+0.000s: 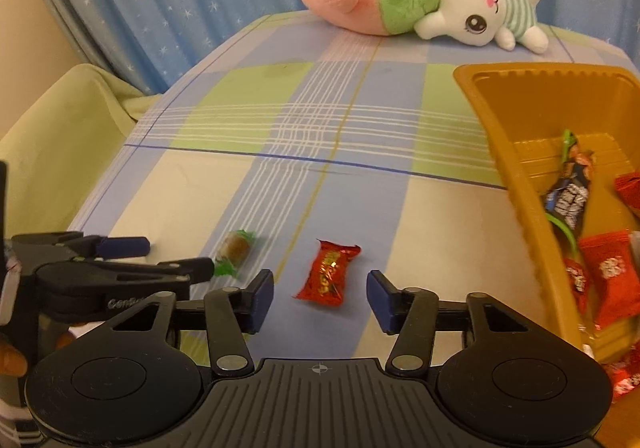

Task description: Organize snacks

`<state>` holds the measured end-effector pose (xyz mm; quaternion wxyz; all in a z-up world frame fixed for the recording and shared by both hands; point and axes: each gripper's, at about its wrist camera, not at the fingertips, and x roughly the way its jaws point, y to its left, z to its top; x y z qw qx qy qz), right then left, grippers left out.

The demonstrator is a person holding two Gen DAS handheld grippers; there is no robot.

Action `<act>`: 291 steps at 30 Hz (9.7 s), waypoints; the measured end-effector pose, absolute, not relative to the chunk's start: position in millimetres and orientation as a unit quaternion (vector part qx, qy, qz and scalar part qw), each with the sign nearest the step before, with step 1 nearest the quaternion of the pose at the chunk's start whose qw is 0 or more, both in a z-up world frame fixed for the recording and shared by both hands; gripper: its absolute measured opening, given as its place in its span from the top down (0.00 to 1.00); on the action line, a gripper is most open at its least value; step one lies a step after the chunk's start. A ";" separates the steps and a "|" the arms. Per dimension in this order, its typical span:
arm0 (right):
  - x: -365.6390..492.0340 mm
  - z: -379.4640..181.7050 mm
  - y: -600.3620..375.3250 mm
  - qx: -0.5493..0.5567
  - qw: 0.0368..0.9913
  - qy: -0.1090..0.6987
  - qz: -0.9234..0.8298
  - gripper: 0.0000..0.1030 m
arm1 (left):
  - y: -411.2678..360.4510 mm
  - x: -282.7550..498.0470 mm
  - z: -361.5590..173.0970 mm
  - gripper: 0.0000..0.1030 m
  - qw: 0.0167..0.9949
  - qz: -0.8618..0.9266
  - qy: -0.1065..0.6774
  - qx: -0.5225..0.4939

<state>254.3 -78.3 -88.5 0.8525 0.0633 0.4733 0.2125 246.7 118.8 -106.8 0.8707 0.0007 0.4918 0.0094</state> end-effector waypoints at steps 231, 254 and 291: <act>73.2 -15.4 -225.0 0.073 0.869 0.441 0.212 0.13 | -14.5 41.3 0.1 0.24 0.897 -0.004 0.441 -0.010; 52.2 -23.0 -202.9 0.057 0.855 0.459 0.235 0.13 | 0.2 12.3 -6.2 0.24 0.894 0.017 0.447 -0.022; 58.3 -25.7 -202.9 0.059 0.854 0.462 0.234 0.13 | -1.0 17.5 -7.6 0.24 0.894 0.015 0.448 -0.017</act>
